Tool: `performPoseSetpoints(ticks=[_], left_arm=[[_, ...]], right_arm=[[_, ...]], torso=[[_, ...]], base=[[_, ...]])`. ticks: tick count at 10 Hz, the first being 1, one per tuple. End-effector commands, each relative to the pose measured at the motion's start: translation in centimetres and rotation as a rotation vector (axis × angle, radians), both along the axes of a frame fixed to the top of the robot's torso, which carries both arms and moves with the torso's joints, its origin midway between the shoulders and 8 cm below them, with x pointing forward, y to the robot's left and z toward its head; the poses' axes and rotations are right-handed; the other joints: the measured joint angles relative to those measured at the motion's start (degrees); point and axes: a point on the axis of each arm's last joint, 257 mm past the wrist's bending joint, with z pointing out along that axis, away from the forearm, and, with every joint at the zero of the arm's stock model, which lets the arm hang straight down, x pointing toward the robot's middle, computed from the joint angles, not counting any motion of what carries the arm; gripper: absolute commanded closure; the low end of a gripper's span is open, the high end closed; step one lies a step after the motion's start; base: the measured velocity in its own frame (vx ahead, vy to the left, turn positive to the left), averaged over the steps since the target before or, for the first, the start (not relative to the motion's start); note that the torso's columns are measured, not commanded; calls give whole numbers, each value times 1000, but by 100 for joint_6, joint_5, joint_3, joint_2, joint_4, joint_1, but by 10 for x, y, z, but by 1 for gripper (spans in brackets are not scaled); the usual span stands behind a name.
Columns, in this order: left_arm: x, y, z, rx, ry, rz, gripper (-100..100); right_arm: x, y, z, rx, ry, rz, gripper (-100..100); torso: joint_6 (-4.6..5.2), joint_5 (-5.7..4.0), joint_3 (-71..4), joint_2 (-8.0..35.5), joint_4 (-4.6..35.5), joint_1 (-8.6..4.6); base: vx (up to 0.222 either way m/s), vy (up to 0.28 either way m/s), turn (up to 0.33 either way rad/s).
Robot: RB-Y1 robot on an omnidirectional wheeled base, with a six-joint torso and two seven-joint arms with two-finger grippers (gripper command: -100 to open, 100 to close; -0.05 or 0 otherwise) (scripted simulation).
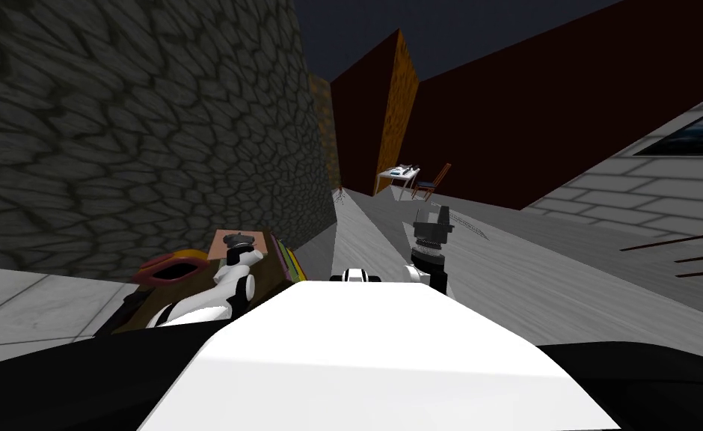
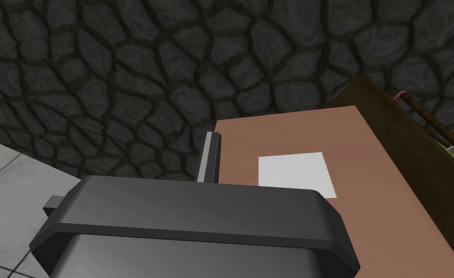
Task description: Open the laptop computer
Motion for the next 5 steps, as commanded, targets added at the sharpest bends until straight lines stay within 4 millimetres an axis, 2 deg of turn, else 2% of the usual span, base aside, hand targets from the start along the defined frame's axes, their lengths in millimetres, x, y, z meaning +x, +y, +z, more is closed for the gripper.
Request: performPoseSetpoints(ticks=[1,3,4,5], left_arm=[[5,-2,0,-79,-90,7,100],[6,-3,1,-88,-100,8,100],[1,-7,-10,-46,-41,0,-100],[-2,-9,-16,-27,-10,-5,-100]], right_arm=[[0,0,0,0,0,0,0],[0,0,0,0,0,0,0],[0,0,0,0,0,0,0],[0,0,0,0,0,0,0]], torso=[[-2,4,7,10,4,16],[-2,2,2,1,1,1],[0,-7,-18,-33,-8,-31],[-2,-9,-24,-39,-11,-28]], base=[[-143,137,-36],[-111,89,-17],[-49,46,62],[-48,56,69]])
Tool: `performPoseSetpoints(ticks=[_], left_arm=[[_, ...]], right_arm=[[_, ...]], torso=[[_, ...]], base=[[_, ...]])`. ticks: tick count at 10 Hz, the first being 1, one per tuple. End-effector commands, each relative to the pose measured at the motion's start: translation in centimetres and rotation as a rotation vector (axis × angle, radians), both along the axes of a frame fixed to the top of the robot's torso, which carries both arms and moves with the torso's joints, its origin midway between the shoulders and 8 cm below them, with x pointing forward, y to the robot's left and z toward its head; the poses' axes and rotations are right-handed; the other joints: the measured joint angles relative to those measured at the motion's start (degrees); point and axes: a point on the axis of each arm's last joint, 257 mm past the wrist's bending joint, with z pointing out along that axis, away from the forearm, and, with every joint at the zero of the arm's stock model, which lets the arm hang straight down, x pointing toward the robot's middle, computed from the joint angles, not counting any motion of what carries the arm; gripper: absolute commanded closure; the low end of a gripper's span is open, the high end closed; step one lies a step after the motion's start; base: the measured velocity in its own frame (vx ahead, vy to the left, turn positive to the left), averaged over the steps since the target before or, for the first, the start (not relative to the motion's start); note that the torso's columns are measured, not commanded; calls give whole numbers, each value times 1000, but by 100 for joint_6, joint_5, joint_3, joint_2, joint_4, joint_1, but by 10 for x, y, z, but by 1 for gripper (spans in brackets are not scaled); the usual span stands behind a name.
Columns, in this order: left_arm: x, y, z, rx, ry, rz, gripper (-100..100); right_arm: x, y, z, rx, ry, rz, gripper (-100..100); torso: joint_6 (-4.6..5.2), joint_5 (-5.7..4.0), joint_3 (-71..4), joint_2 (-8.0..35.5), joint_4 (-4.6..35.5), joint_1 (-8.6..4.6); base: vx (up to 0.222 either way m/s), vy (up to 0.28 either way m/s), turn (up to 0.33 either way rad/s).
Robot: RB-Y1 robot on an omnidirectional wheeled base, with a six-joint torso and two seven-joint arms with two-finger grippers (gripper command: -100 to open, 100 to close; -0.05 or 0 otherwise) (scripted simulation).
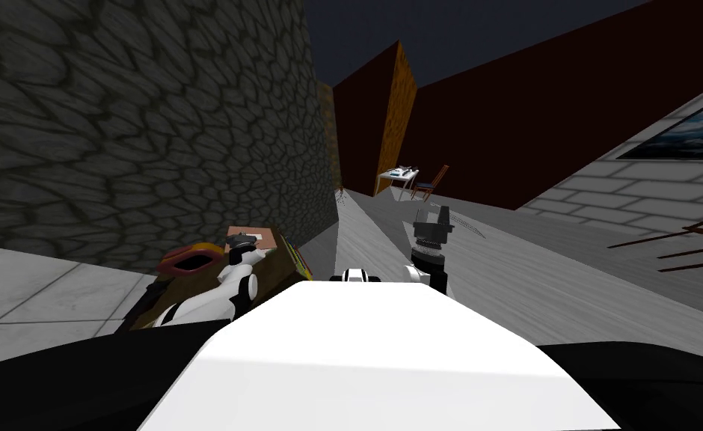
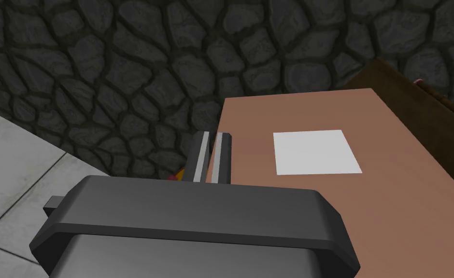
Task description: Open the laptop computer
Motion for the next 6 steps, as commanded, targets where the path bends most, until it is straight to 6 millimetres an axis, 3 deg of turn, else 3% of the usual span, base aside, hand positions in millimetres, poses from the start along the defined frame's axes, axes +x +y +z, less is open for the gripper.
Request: performPoseSetpoints(ticks=[1,6], left_arm=[[-5,-4,-10,44,62,-9,-100],[-20,-19,-44,165,244,-48,-100]], right_arm=[[0,0,0,0,0,0,0],[0,0,0,0,0,0,0]], torso=[[2,4,5,8,3,13],[2,7,18,28,9,20]], base=[[-28,32,15],[-39,42,47]])
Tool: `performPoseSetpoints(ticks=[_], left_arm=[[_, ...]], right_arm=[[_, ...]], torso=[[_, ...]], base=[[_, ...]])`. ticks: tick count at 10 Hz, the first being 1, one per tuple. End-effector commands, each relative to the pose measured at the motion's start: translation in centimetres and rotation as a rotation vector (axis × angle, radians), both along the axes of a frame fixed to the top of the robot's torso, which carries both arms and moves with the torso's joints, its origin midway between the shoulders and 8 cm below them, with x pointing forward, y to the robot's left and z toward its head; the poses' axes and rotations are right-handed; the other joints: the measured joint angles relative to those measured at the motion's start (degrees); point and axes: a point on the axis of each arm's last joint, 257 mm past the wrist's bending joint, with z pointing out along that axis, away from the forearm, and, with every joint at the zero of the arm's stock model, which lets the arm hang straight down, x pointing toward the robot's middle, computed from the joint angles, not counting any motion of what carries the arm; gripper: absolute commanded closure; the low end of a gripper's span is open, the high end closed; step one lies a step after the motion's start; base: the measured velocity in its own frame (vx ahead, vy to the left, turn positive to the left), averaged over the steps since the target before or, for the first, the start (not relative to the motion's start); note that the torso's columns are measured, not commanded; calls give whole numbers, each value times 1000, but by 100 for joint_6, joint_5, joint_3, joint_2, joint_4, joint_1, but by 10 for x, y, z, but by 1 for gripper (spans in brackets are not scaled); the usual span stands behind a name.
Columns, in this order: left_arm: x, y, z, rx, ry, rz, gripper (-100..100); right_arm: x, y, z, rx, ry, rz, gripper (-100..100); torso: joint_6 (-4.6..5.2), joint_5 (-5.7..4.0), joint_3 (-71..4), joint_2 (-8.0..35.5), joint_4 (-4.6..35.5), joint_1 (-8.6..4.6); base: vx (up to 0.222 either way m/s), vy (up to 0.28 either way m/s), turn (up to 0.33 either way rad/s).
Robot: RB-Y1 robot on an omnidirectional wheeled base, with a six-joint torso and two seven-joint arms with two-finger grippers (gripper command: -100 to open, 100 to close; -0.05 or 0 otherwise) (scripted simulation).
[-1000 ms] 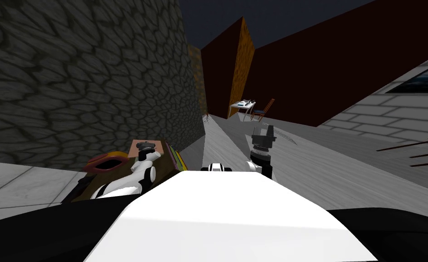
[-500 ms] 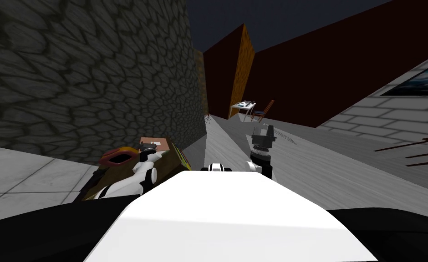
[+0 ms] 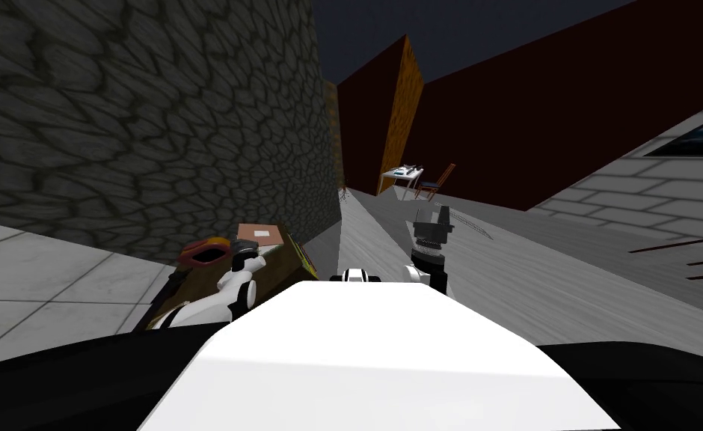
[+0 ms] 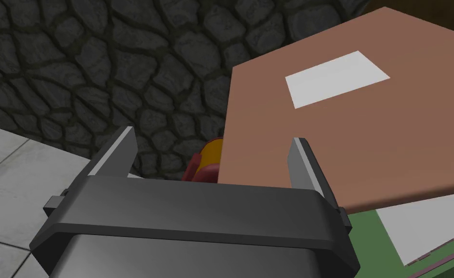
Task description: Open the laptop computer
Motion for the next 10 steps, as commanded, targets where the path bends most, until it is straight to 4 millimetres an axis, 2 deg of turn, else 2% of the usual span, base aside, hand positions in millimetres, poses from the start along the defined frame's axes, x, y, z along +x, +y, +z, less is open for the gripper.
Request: performPoseSetpoints(ticks=[1,3,4,5,7,10], left_arm=[[-6,-8,-14,52,75,-19,-100],[-13,-16,-30,99,151,-40,-100],[-13,-16,-30,99,151,-40,-100],[-7,-16,-22,104,127,-44,-100],[-4,-13,-19,107,131,-20,-100],[-1,-8,-15,107,133,12,-100]], right_arm=[[0,0,0,0,0,0,0],[0,0,0,0,0,0,0],[0,0,0,0,0,0,0],[0,0,0,0,0,0,0],[0,0,0,0,0,0,0],[0,0,0,0,0,0,0]], torso=[[0,0,-1,-2,0,0],[-27,12,0,1,-10,10],[-42,26,4,7,-16,27],[-43,24,8,13,-12,28],[-3,3,2,4,-1,7],[-2,0,2,2,1,-2]], base=[[-32,42,6],[-25,39,27],[-28,24,15],[-9,4,-2],[-45,39,-118],[-74,55,-112]])
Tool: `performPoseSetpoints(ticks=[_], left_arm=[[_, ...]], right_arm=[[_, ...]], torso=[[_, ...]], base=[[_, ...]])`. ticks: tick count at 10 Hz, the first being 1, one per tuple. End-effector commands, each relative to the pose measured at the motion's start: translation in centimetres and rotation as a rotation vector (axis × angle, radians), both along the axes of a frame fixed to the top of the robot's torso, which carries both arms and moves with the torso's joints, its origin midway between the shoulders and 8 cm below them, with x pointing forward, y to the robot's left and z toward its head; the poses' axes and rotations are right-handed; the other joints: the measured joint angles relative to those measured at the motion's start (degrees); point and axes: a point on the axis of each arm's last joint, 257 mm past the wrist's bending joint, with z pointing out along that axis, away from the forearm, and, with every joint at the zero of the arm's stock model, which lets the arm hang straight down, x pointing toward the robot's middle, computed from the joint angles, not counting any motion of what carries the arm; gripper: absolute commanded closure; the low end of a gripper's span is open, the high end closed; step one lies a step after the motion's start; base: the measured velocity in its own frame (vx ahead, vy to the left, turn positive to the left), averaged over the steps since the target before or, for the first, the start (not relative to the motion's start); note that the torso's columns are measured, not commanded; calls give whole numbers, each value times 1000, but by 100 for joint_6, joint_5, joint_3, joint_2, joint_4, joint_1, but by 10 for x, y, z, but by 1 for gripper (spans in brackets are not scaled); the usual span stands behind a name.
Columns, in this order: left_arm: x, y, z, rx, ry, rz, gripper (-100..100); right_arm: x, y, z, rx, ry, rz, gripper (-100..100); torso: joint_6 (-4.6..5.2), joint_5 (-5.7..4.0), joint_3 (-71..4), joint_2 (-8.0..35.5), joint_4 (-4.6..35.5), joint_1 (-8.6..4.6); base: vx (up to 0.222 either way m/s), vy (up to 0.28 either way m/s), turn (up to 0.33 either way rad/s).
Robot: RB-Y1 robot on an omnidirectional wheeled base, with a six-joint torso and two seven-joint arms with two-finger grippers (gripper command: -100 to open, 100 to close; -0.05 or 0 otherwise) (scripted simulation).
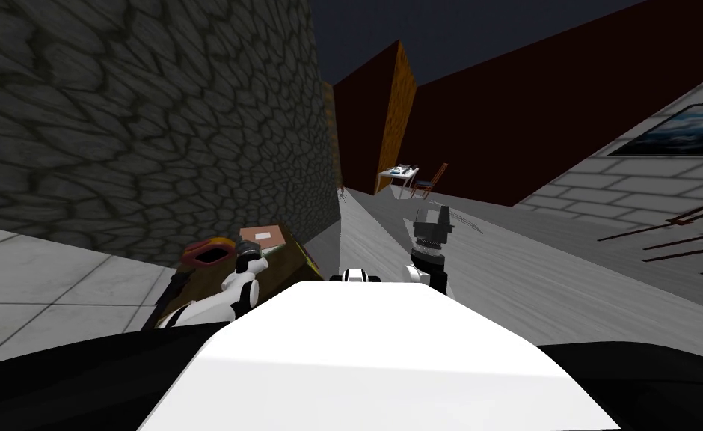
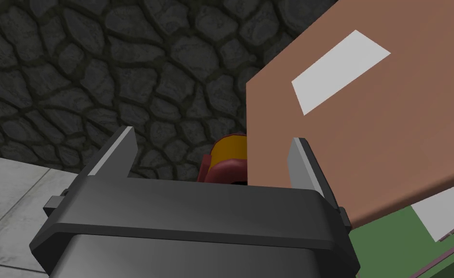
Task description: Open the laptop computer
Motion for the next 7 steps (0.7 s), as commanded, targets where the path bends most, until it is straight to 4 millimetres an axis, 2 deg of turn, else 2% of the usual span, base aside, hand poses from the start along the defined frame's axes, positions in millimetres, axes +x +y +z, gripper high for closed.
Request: performPoseSetpoints(ticks=[1,3,4,5,6,7], left_arm=[[3,3,3,1,2,29,-100],[4,4,3,0,2,31,-100],[36,-23,-1,-13,7,-22,-100],[39,-23,6,-4,-5,-27,-100],[36,-23,-1,-13,7,-22,-100],[67,-51,-3,-24,10,-75,-100]], right_arm=[[0,0,0,0,0,0,0],[0,0,0,0,0,0,0],[0,0,0,0,0,0,0],[0,0,0,0,0,0,0],[0,0,0,0,0,0,0],[0,0,0,0,0,0,0]], torso=[[0,-1,-4,-6,-2,0],[2,1,-5,-8,-2,5],[-1,-1,-10,-17,-5,-6],[-5,-2,-14,-23,-7,-5],[4,-2,-14,-20,-6,-4],[8,-1,-8,-12,-4,-6]], base=[[-75,54,-112],[-52,51,-78],[6,28,315],[17,18,233],[14,6,5],[19,18,310]])
